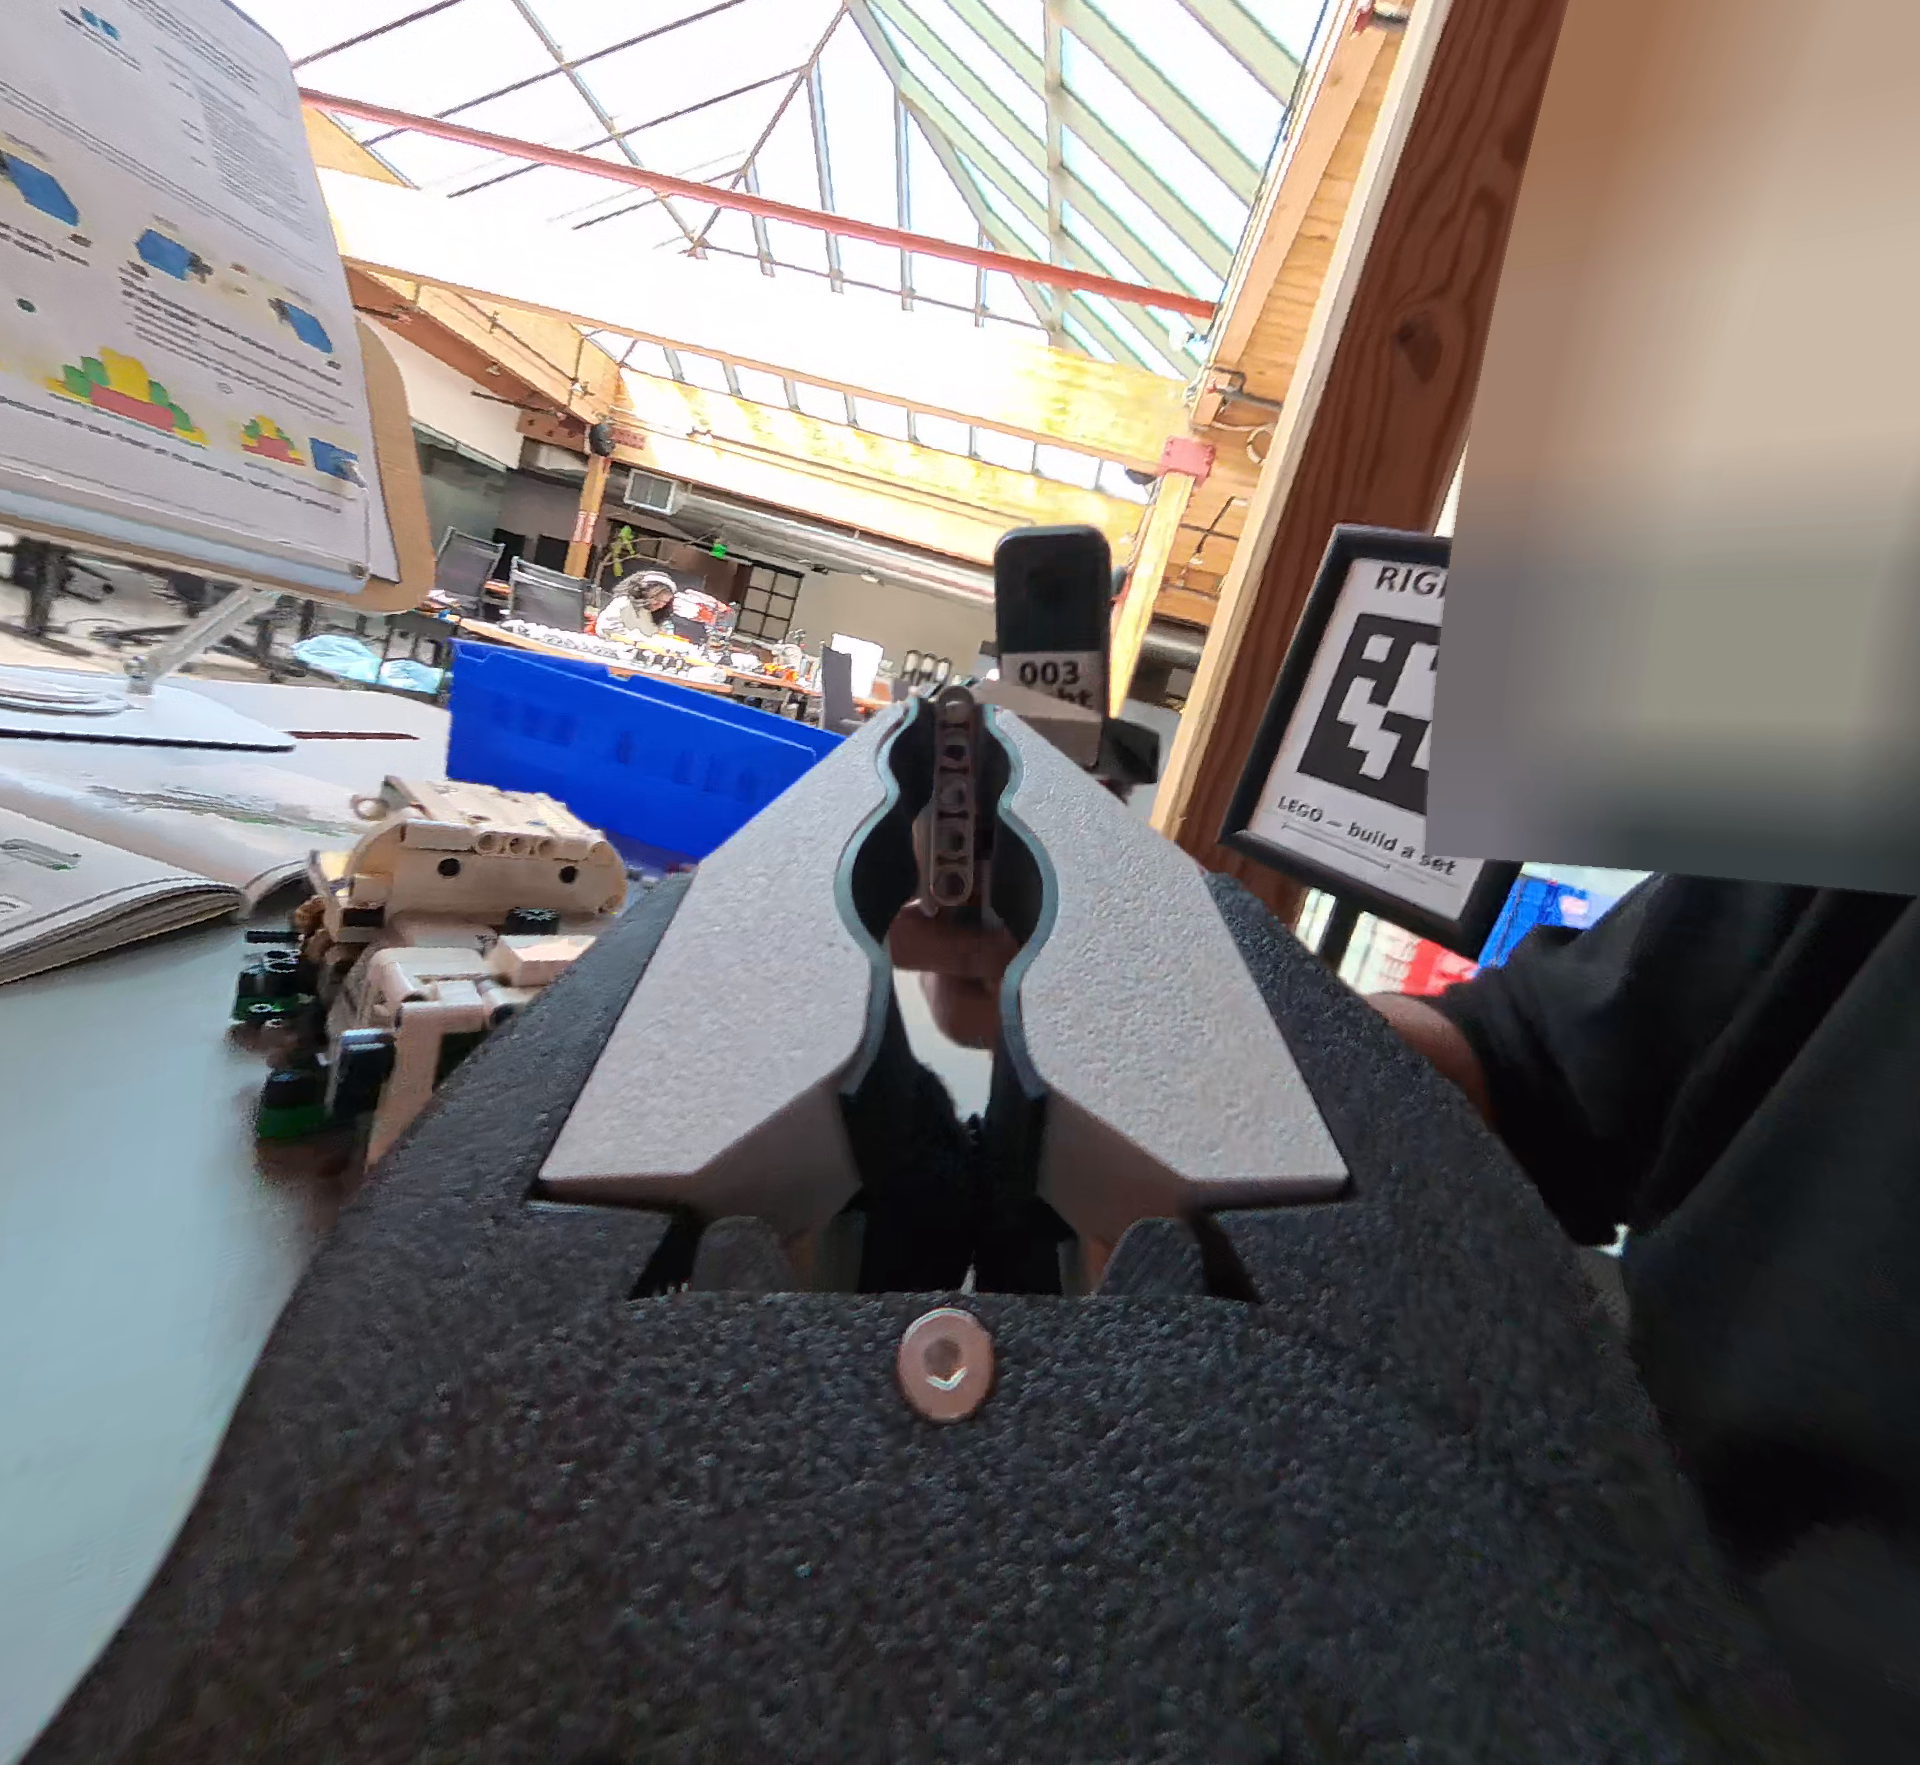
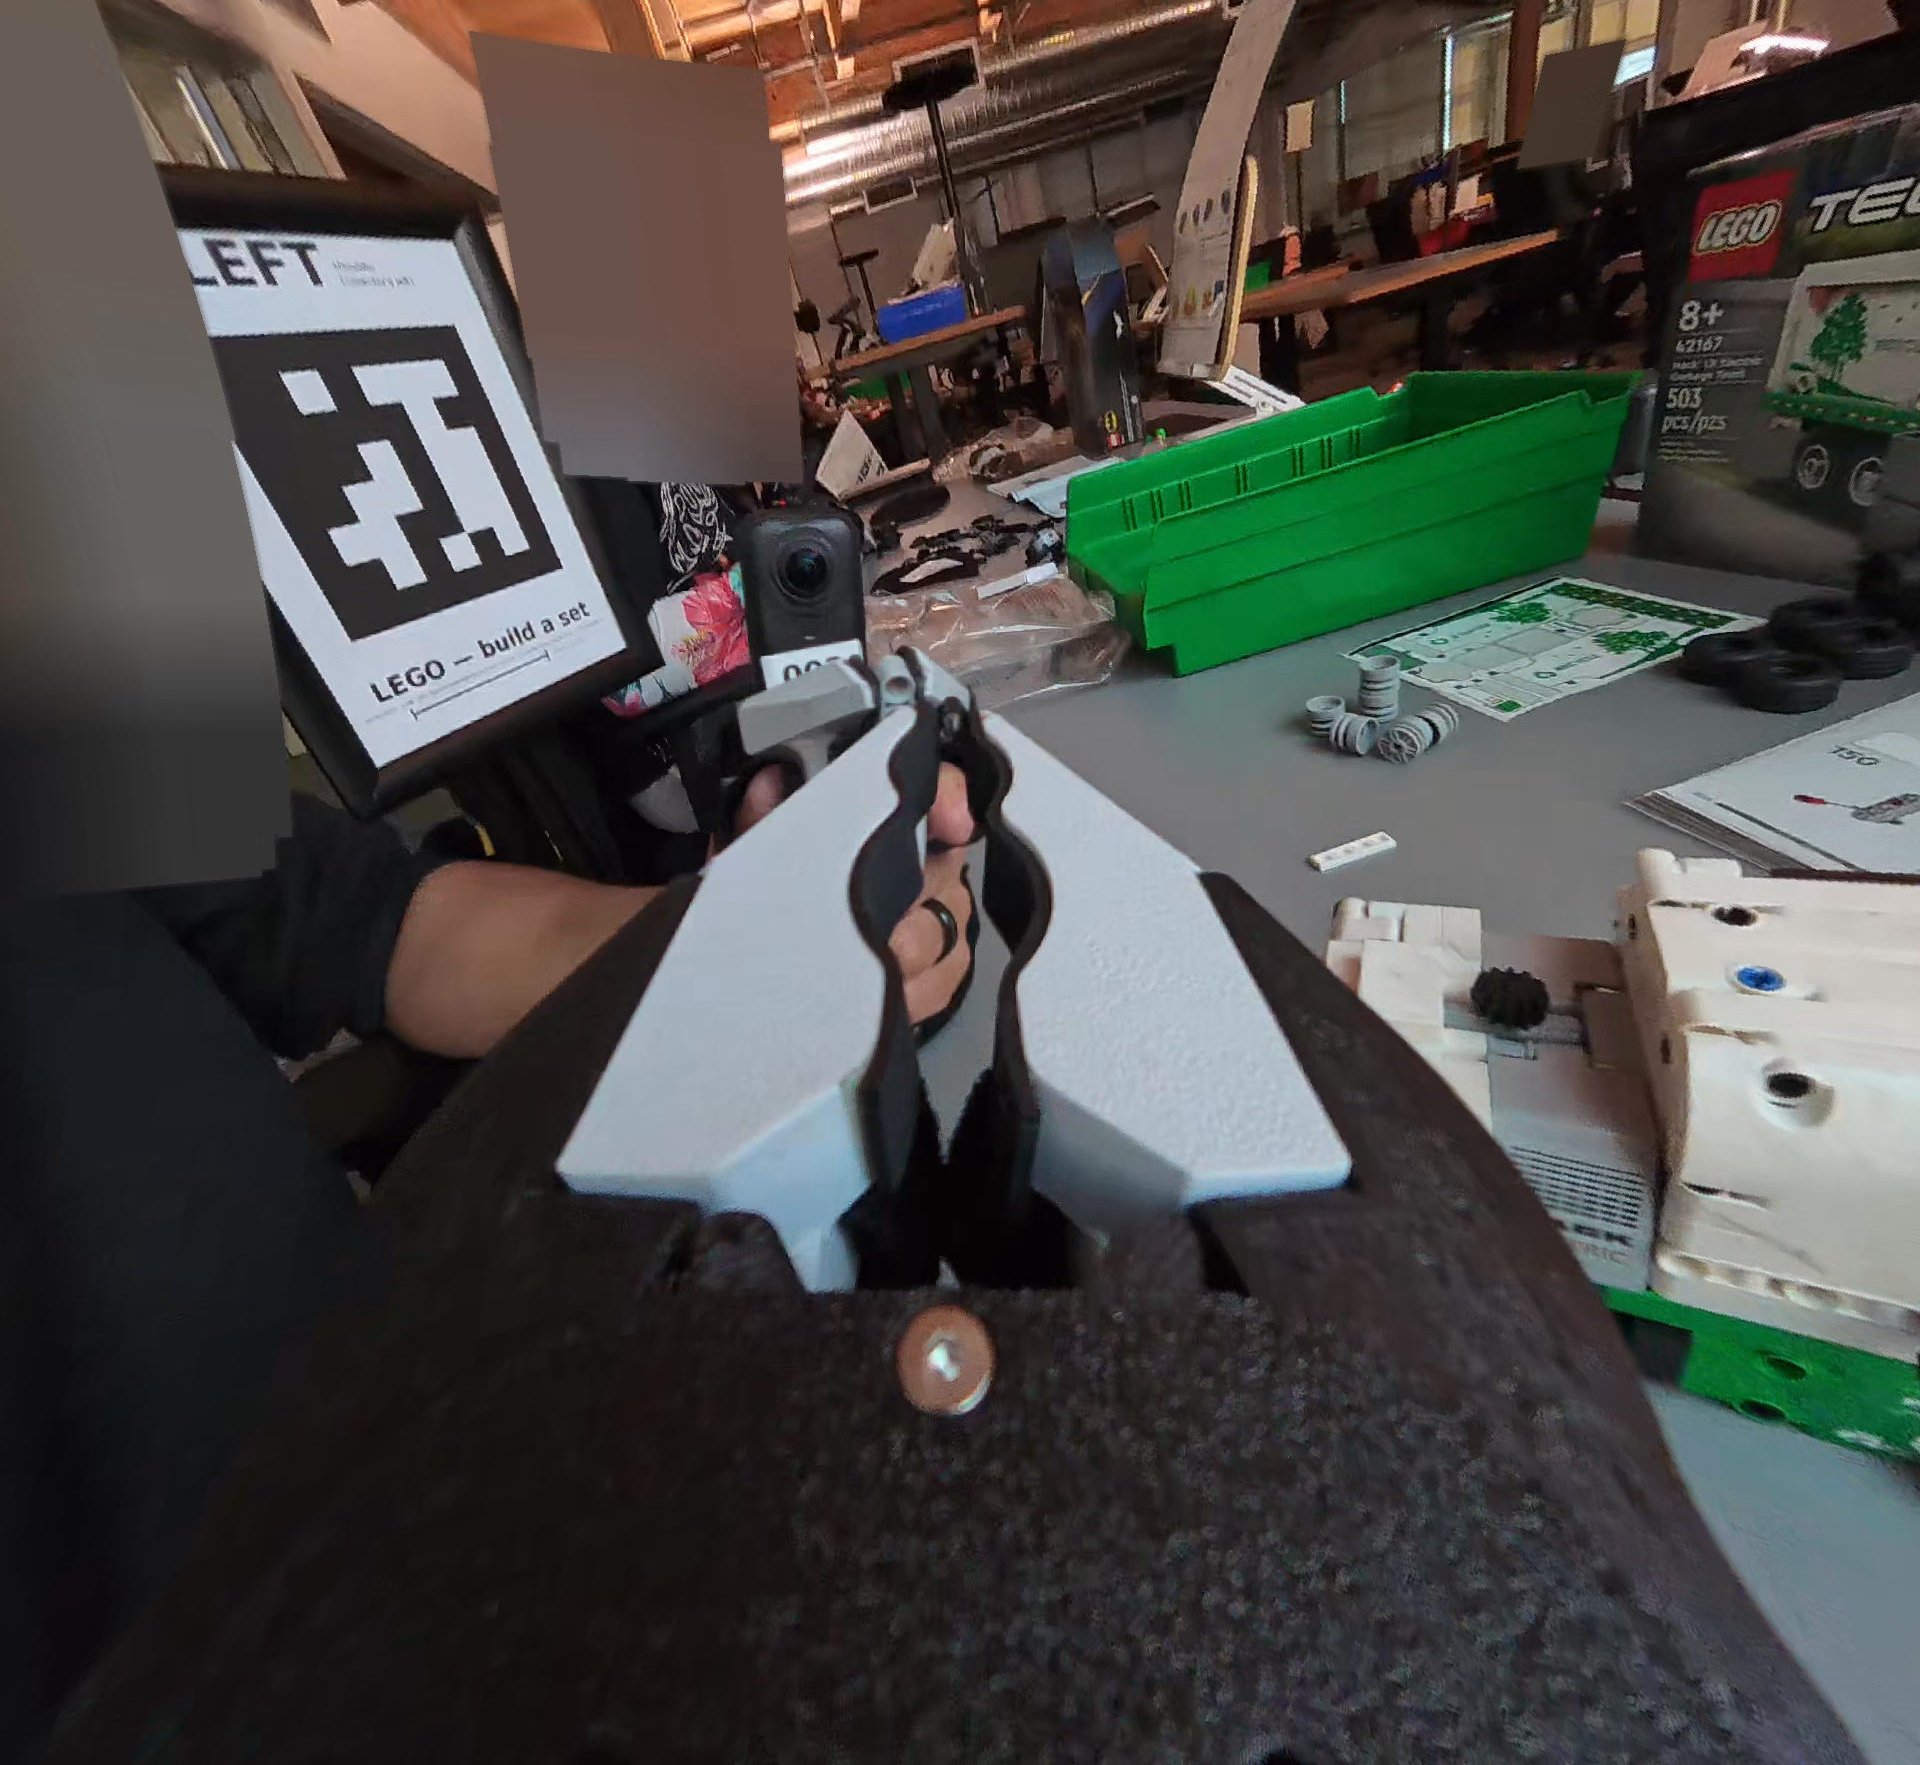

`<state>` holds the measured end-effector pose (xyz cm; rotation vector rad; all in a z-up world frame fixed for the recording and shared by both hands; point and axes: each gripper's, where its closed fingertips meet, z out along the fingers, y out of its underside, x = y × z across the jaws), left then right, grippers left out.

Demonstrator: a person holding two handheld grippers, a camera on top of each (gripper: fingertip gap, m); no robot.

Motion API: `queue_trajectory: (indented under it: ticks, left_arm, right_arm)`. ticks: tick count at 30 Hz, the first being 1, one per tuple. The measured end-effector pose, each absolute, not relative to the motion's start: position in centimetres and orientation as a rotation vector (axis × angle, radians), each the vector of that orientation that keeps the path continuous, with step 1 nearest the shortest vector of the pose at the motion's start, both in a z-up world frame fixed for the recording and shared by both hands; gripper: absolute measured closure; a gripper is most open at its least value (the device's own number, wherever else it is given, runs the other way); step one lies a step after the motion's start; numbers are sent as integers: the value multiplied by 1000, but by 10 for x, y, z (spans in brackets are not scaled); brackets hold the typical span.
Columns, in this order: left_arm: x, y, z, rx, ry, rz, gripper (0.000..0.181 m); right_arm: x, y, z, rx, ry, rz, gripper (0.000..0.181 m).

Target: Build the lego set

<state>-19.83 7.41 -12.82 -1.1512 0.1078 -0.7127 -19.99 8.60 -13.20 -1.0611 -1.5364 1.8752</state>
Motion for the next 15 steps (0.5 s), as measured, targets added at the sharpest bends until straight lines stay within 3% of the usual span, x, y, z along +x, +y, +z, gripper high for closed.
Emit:
queue_trajectory:
  ticks: [15]
  left_arm:
    - [-224,61,-116,-973,-8,-1050,175]
  right_arm:
    - [-228,59,-124,-904,-1412,1901,178]
